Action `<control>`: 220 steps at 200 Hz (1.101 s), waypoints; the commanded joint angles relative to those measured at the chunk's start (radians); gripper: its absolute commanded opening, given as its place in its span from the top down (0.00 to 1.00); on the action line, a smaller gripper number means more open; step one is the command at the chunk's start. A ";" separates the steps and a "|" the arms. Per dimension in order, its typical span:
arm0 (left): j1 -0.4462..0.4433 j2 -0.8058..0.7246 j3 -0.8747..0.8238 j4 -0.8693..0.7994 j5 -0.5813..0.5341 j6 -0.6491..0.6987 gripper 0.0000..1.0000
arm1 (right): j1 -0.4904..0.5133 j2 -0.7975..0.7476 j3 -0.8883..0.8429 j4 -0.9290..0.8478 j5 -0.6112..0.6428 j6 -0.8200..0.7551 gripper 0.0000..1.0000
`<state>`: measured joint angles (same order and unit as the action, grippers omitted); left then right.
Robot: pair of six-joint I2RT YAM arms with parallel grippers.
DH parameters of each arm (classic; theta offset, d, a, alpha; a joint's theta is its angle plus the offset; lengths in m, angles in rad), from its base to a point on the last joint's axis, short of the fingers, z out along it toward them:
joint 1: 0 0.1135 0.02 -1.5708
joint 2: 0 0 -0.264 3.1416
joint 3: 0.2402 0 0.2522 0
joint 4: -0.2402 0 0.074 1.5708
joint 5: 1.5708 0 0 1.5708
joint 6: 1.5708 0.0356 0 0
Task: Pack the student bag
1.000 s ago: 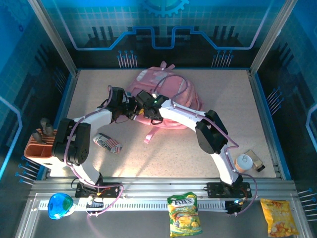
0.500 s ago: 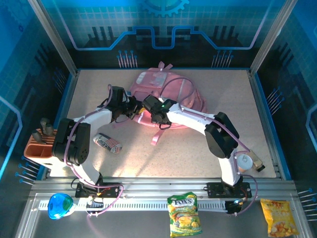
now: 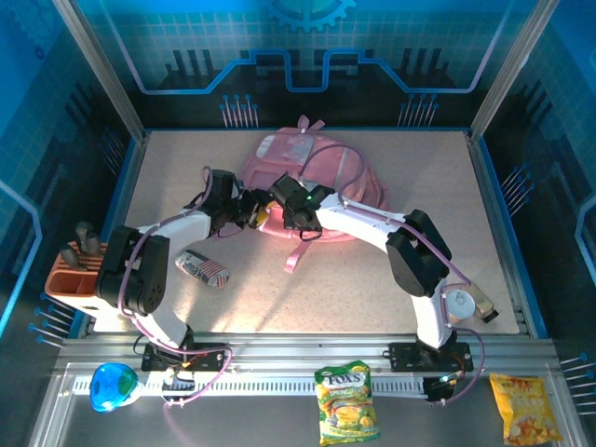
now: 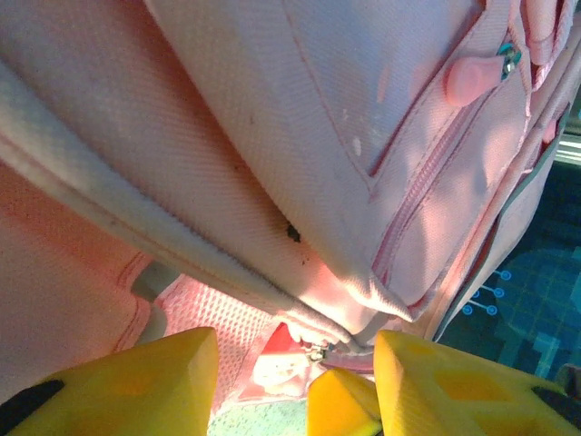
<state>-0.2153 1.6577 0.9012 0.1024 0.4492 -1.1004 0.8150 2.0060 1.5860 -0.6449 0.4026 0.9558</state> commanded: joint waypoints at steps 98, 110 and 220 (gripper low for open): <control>-0.026 0.099 0.104 0.050 -0.041 -0.073 1.00 | 0.009 -0.067 -0.100 0.045 -0.010 0.027 0.57; -0.026 0.085 0.101 0.049 -0.036 -0.072 1.00 | 0.010 -0.052 -0.088 0.043 -0.011 0.029 0.57; -0.027 0.021 0.085 0.040 -0.004 -0.083 1.00 | 0.003 0.085 0.086 -0.016 0.074 0.031 0.74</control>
<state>-0.2371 1.7245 0.9756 0.1272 0.4229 -1.1801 0.8177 2.0598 1.6215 -0.6277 0.4156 0.9710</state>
